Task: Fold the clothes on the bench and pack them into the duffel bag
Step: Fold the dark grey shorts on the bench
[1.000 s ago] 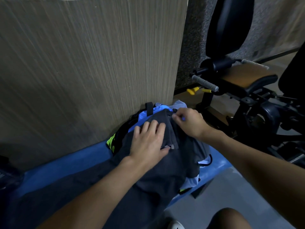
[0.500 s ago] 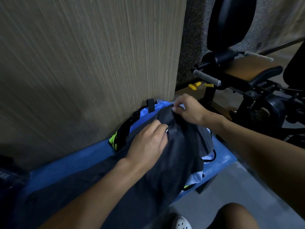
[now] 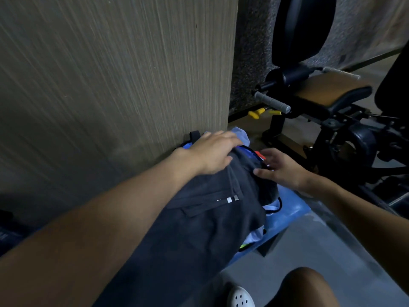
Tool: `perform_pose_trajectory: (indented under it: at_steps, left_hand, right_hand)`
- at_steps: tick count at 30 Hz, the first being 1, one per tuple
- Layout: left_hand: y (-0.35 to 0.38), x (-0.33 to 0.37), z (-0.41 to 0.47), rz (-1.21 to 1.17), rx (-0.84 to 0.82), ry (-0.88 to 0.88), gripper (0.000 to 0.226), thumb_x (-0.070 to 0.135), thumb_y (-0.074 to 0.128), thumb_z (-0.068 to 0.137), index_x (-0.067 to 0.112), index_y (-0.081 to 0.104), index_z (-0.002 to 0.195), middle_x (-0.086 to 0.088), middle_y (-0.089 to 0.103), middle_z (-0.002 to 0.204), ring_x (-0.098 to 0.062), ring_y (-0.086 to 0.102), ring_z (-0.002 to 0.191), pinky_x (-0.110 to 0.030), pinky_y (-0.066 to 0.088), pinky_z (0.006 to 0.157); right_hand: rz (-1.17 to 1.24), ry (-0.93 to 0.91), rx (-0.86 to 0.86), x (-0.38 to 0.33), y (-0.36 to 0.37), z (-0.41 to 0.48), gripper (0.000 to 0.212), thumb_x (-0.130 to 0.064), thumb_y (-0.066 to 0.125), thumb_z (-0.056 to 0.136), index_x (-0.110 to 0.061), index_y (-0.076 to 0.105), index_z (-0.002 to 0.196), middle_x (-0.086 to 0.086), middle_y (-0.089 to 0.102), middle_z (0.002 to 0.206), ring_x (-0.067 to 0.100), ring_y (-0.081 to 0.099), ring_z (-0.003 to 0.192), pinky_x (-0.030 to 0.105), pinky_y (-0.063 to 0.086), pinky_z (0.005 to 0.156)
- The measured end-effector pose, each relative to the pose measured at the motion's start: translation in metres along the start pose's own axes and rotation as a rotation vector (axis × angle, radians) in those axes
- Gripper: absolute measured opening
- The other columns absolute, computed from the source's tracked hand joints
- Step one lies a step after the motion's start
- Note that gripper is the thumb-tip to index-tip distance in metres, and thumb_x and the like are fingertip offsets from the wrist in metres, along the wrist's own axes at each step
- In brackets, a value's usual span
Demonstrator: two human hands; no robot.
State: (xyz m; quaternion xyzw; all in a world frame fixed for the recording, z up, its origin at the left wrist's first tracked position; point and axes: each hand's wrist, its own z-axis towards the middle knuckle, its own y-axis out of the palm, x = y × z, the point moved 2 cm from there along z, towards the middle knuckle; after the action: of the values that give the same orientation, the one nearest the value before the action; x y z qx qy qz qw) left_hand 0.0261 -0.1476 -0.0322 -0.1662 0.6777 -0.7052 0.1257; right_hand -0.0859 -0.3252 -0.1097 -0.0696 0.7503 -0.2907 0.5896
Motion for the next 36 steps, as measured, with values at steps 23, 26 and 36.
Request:
perform_pose_trajectory:
  at_steps: [23, 26, 36]
  left_hand:
    - [0.015, 0.003, 0.053, -0.017, -0.356, -0.079, 0.076, 0.074, 0.053, 0.077, 0.045, 0.035, 0.145, 0.015, 0.057, 0.134, -0.021, 0.044, 0.128, -0.045, 0.021, 0.11]
    - [0.015, 0.01, 0.052, -0.043, -0.295, -0.004, 0.03, 0.055, 0.059, 0.089, 0.042, 0.06, 0.116, 0.024, 0.06, 0.098, -0.012, 0.048, 0.109, -0.042, 0.021, 0.106]
    - [-0.02, -0.001, -0.011, -0.002, -0.054, 0.106, 0.013, 0.028, 0.07, 0.085, 0.026, 0.058, 0.081, 0.011, 0.062, 0.092, -0.007, 0.046, 0.098, -0.037, 0.017, 0.081]
  right_hand:
    - [-0.197, -0.229, 0.123, -0.001, -0.023, -0.023, 0.027, -0.013, 0.066, 0.089, -0.034, 0.049, 0.082, -0.005, 0.061, 0.082, 0.019, 0.058, 0.08, 0.037, 0.049, 0.073]
    - [-0.149, -0.225, 0.141, -0.005, -0.027, -0.03, 0.014, -0.015, 0.068, 0.089, -0.023, 0.057, 0.091, 0.001, 0.065, 0.086, 0.021, 0.062, 0.083, 0.045, 0.053, 0.078]
    - [-0.003, -0.263, -0.068, -0.043, -0.007, -0.089, 0.019, 0.0, 0.071, 0.083, -0.012, 0.061, 0.093, 0.009, 0.067, 0.084, 0.024, 0.066, 0.076, 0.038, 0.055, 0.071]
